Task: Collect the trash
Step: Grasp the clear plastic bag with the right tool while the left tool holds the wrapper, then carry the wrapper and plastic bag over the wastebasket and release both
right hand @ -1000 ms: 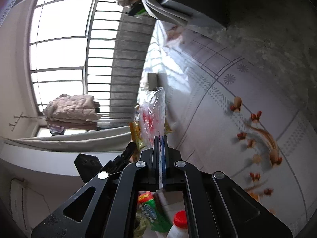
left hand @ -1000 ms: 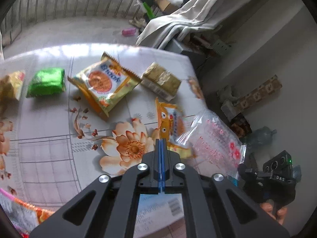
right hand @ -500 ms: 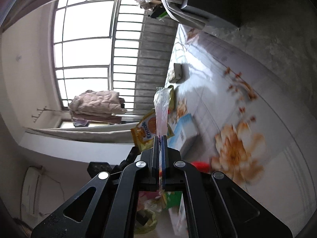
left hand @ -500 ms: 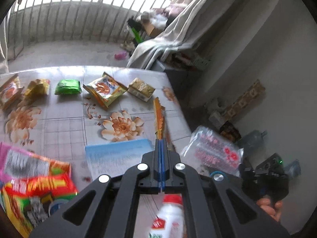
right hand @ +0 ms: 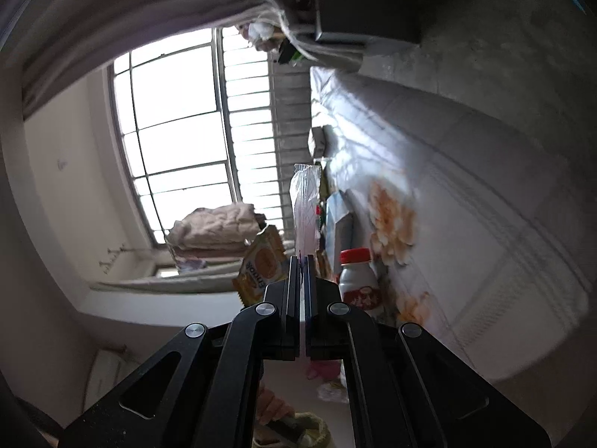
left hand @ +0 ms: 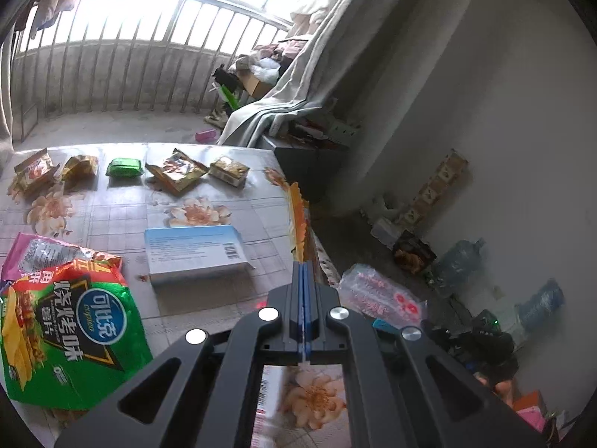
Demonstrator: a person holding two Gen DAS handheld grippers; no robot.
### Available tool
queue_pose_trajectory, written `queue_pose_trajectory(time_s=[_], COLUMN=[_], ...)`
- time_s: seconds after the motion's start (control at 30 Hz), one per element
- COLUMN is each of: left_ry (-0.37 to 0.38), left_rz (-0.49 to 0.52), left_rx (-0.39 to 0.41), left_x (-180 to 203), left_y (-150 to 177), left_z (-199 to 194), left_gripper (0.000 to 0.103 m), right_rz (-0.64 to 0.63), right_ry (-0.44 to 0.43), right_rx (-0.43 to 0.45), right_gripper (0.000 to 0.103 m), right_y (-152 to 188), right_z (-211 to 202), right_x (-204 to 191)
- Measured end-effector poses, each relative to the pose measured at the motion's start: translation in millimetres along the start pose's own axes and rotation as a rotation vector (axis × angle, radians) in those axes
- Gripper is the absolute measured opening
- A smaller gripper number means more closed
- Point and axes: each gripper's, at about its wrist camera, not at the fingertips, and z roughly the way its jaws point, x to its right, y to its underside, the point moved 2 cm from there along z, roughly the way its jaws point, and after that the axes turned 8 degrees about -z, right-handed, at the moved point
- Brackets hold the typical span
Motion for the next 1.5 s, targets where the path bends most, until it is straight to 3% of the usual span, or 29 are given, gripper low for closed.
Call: queue_pose_trajectory(time_s=[0.37,0.87,1.2,1.5], left_ry=[0.039,0.076,0.118,0.135], left_rz=[0.032,0.117,0.178,0.205], left_rx=[-0.021,-0.099,-0.189,-0.328], left_x=[53,121,173,207], left_y=[16,37,57,91], left_z=[22,75,125,187], left_gripper=[0.000,0.000,0.000,0.000], right_rz=[0.005,0.041,0.075,0.123], right_ry=[-0.045,-0.064,-0.055,0.007], right_rx=[0.120,0.259,0.365,0.497], right_gripper=[0.001,0.001,0.001,0.001], right_y=[-8,-24,-36,-41], right_z=[-71,-125,-162,-196], right_x=[3,25,45,75])
